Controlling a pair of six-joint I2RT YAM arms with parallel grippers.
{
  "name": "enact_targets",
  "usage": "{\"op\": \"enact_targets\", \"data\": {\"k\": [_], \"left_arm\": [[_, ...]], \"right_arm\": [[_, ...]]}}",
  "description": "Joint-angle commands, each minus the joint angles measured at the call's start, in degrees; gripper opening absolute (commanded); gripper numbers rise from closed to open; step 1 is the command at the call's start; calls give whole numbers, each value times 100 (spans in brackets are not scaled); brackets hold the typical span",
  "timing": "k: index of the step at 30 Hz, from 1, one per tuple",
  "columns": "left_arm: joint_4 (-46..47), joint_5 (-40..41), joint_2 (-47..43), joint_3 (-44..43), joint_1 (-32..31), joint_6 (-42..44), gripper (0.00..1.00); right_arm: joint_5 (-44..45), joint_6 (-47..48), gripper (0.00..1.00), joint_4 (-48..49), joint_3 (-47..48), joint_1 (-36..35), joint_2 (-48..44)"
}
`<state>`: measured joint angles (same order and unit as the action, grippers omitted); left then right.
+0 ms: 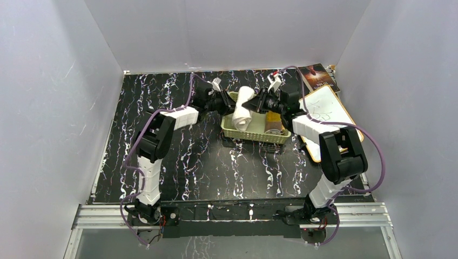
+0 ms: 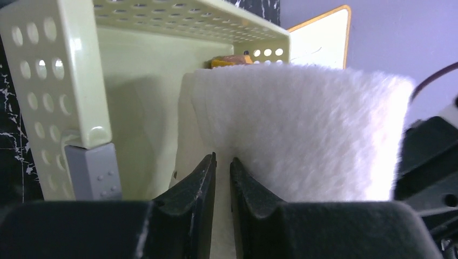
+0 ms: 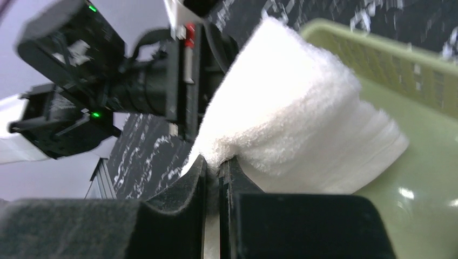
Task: Roll the towels
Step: Place the towel at the center of the board.
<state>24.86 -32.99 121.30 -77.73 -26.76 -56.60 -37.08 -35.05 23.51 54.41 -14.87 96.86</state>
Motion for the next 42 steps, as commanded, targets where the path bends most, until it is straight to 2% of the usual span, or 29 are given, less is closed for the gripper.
{"op": "enact_targets", "data": {"k": [1,6,12,13,14,15,23,26,30,34,38,42], "left_arm": [[-135,-236,-773,-357,48,39,16],[-618,-219,-1190,-765,65,246,18],[-1969,-67,-1888,-1004,400,905,27],[-2137,-47,-2056,-926,530,995,28],[-2305,-24,-2209,-814,661,1091,29],[-2453,-5,-2387,-676,822,1204,29],[-4192,185,-3479,434,1812,2437,37],[-4498,281,-3968,947,2130,2690,37],[-4809,268,-4262,1166,2314,2865,39],[-4826,157,-4518,1412,2325,2878,39],[-4878,162,-4615,1569,2325,2897,39],[-4977,148,-4607,1557,2342,2975,39]], "right_arm": [[-32,3,0,453,871,-36,-653],[-32,3,0,453,1436,-114,-1048],[-32,3,0,453,1704,-113,-1760],[1838,1754,49,-949,1687,-115,-1895],[-171,1236,3,-2199,1621,-121,-2043],[-428,1234,0,-2548,1548,-139,-2177],[-315,1858,0,-4321,1012,-362,-3289],[-110,2036,0,-4916,1012,-367,-3693],[-177,2165,0,-5467,968,-371,-3878],[-30,2301,0,-5533,531,-417,-3929],[103,2112,0,-5078,192,-573,-3835],[663,1935,0,-4825,240,-1387,-3541]]}}
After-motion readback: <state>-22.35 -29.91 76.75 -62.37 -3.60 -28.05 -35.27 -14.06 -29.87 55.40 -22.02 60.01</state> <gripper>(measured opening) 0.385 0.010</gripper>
